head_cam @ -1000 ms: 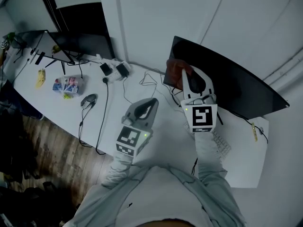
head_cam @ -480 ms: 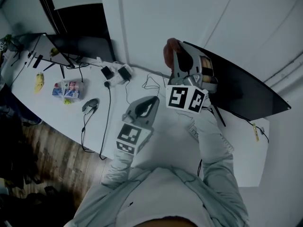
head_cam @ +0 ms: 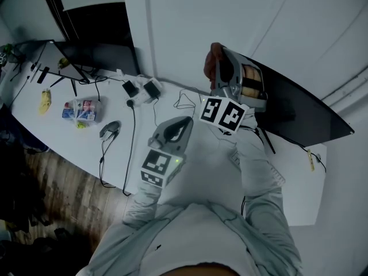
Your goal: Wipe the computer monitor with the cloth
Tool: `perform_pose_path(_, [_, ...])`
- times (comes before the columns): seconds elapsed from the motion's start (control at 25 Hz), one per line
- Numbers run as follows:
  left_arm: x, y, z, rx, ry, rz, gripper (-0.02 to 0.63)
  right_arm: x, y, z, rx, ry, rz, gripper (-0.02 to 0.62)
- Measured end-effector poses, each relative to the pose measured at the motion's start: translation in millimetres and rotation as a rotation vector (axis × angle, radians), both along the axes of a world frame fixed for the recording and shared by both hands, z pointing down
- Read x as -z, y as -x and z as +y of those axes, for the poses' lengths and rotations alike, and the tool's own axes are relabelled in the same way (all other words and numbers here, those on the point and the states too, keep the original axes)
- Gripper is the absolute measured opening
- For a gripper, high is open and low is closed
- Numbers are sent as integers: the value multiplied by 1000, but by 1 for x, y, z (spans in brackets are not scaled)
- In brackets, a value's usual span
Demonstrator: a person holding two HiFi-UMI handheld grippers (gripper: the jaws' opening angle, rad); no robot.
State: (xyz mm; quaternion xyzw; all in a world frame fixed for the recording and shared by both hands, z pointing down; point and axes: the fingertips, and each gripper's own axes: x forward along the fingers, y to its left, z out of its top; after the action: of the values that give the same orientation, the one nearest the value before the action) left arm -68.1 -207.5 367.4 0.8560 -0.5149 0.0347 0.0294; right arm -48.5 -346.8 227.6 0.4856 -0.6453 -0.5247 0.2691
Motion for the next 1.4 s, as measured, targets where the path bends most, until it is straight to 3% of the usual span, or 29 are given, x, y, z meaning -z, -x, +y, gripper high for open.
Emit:
perform_pose_path(0.56, [-29, 32, -1, 0, 49, 3, 21, -73, 2, -7, -85, 34, 111, 37])
perform_pose_path(1.4, [-83, 58, -12, -22, 144, -3, 21, -253, 4, -25, -144, 240, 276, 37])
